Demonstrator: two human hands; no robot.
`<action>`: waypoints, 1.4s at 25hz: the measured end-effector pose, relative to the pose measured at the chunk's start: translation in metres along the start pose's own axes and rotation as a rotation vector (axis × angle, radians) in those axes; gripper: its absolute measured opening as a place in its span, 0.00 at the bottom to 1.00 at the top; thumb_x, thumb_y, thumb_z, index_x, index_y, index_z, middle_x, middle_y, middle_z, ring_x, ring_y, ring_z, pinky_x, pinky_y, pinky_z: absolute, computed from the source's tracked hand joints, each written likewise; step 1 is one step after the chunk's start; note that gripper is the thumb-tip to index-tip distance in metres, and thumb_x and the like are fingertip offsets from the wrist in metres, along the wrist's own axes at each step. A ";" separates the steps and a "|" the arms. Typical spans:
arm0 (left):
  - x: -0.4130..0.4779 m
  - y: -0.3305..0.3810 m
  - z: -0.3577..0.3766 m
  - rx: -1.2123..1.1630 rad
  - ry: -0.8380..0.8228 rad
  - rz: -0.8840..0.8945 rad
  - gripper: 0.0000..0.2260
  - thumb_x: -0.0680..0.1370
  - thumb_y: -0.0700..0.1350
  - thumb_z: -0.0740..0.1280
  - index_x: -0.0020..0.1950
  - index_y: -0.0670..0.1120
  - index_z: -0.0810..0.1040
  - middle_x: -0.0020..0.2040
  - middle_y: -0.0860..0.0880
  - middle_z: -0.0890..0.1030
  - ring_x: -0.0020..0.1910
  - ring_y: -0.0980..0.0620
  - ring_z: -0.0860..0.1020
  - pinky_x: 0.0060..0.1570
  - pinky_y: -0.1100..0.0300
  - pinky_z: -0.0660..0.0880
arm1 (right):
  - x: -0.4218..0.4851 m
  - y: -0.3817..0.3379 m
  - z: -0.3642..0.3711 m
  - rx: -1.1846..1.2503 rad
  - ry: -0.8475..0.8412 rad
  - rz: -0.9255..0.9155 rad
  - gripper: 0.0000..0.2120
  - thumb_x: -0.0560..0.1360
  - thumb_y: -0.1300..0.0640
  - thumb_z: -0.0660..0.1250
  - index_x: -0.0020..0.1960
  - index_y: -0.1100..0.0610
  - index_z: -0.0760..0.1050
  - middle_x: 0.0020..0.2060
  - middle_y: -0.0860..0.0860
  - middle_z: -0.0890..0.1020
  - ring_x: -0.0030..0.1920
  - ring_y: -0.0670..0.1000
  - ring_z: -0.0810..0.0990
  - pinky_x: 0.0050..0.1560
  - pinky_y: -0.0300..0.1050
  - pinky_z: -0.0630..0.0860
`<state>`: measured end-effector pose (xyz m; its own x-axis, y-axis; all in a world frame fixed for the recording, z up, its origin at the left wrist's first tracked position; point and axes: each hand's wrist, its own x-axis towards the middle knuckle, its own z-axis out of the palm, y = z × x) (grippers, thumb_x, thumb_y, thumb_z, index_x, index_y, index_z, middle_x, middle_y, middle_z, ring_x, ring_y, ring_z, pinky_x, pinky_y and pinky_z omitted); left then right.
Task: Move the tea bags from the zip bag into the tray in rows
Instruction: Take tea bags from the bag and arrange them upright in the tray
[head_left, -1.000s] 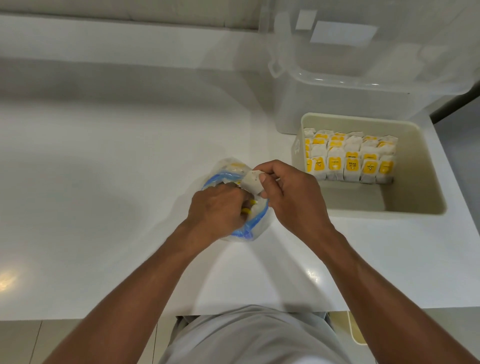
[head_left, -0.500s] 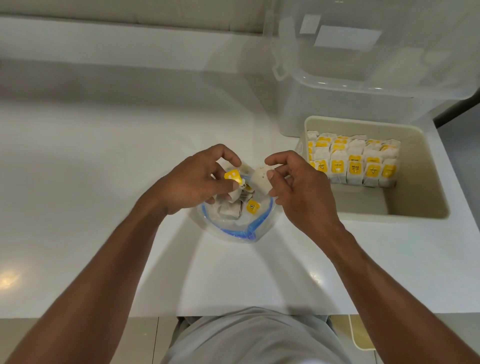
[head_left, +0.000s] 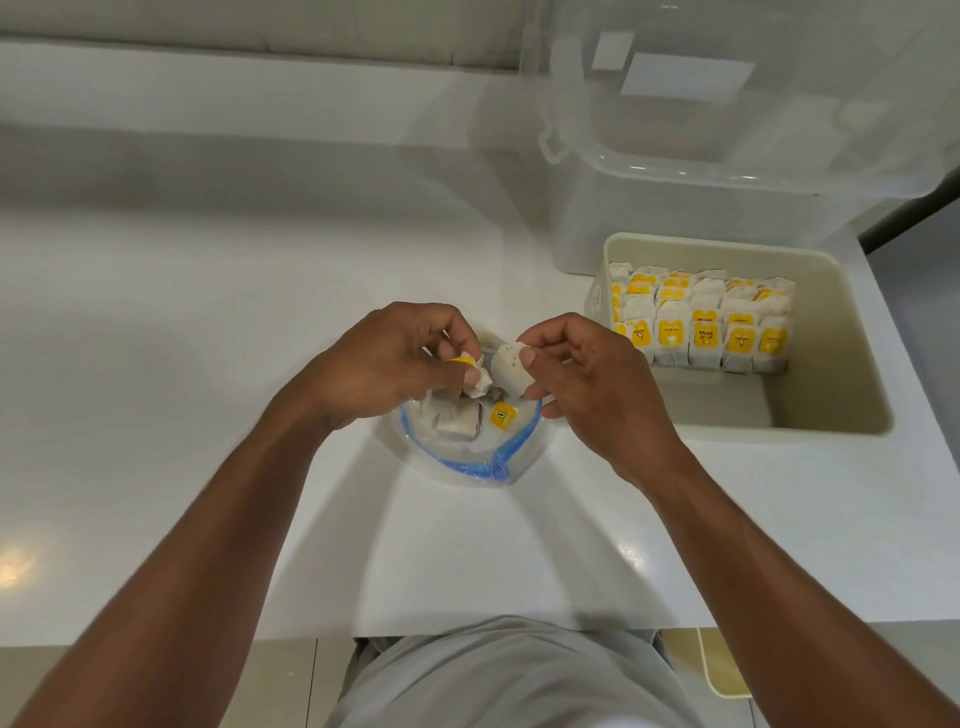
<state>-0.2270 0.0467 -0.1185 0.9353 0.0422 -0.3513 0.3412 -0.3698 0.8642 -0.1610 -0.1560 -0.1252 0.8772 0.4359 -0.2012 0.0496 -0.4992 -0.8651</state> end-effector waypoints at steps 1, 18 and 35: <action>0.000 0.000 -0.001 0.048 0.019 0.018 0.05 0.72 0.47 0.78 0.43 0.53 0.82 0.42 0.54 0.82 0.38 0.57 0.79 0.41 0.61 0.75 | 0.000 0.000 0.000 -0.018 0.012 -0.015 0.03 0.77 0.53 0.68 0.49 0.48 0.80 0.41 0.43 0.83 0.39 0.45 0.84 0.38 0.47 0.83; 0.008 -0.002 -0.007 -0.005 0.276 0.065 0.04 0.78 0.50 0.72 0.45 0.52 0.85 0.43 0.55 0.86 0.45 0.54 0.84 0.52 0.50 0.80 | -0.005 -0.017 -0.008 0.174 -0.267 0.098 0.03 0.75 0.58 0.71 0.48 0.52 0.82 0.35 0.50 0.84 0.35 0.47 0.81 0.34 0.38 0.76; 0.001 0.020 0.000 0.030 0.048 0.099 0.05 0.79 0.49 0.70 0.43 0.51 0.84 0.40 0.52 0.85 0.37 0.57 0.81 0.40 0.64 0.74 | -0.006 -0.006 -0.028 -0.045 -0.001 -0.032 0.01 0.74 0.52 0.73 0.44 0.47 0.83 0.37 0.42 0.81 0.34 0.41 0.74 0.39 0.38 0.69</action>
<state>-0.2189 0.0394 -0.1011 0.9679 0.0480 -0.2469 0.2450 -0.4015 0.8825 -0.1533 -0.1766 -0.1056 0.8744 0.4528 -0.1743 0.0991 -0.5183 -0.8494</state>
